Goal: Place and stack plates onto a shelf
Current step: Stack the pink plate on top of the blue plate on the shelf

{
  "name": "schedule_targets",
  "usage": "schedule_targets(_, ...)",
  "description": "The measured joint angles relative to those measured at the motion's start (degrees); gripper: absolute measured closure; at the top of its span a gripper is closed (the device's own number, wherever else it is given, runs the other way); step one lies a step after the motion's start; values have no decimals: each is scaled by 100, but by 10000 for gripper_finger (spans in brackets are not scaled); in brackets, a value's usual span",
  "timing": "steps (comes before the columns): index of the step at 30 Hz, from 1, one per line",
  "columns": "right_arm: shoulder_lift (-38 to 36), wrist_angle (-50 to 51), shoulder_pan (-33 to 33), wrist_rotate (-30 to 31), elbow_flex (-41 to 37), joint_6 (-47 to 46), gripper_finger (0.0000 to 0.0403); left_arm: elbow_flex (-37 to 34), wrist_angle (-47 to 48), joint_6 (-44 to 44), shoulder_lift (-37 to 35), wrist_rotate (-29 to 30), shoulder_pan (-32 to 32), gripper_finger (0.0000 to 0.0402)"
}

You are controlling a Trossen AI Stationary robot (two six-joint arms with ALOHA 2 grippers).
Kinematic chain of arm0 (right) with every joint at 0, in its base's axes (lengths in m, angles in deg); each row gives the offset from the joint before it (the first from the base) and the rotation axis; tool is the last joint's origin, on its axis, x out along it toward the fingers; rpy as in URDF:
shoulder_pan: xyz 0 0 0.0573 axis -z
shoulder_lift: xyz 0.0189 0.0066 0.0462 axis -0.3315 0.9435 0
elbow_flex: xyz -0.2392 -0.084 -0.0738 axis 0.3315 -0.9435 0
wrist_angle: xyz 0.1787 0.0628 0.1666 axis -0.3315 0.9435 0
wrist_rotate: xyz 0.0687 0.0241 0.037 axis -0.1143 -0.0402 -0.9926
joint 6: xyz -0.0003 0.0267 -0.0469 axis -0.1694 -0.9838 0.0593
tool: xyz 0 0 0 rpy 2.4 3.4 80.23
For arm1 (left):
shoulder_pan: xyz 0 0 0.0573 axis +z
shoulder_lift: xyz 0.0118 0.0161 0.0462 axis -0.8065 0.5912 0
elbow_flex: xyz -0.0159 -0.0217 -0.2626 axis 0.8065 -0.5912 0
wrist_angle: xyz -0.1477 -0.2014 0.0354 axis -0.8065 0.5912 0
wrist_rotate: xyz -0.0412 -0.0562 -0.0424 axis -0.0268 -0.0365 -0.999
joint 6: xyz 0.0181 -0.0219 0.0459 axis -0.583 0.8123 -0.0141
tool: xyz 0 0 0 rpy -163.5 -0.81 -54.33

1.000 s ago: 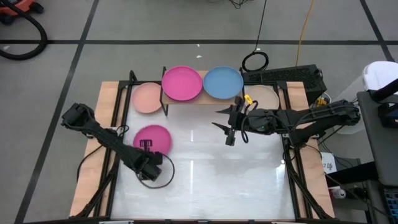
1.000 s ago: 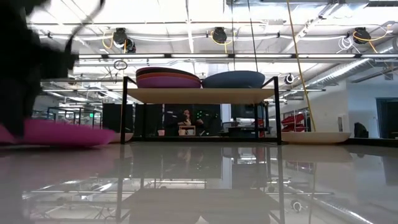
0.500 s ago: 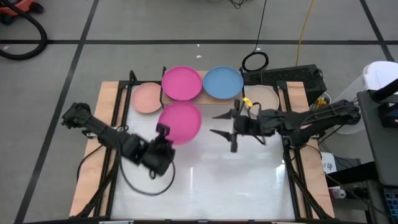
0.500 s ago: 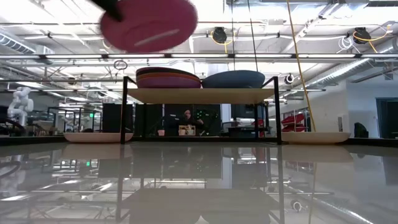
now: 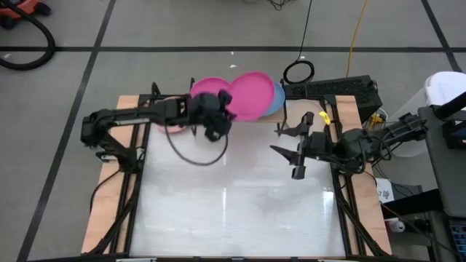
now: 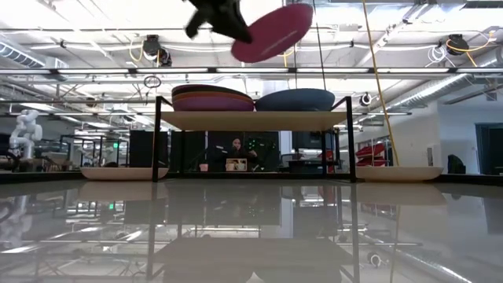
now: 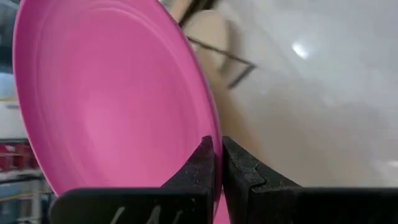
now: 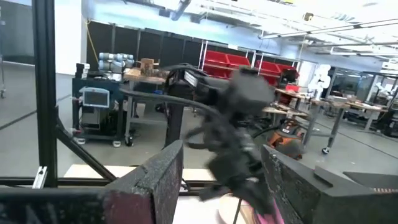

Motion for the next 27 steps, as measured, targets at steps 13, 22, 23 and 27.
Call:
schedule_targets(13, 135, 46, -12, 154, 0, 84, 206, 518, -234, -563, 1347, -959, 964, 390)
schedule_targets(22, 146, 164, -12, 144, 0, 207, 206, 942, -116, -116, 1709, -770, 832, 345)
schedule_targets(23, 147, 196, -12, 144, 0, 208, 206, 943, -165, -85, 1706, -759, 827, 336)
schedule_targets(27, 147, 337, -12, 141, 2, 184, 206, 951, -323, 124, 1706, -675, 803, 307)
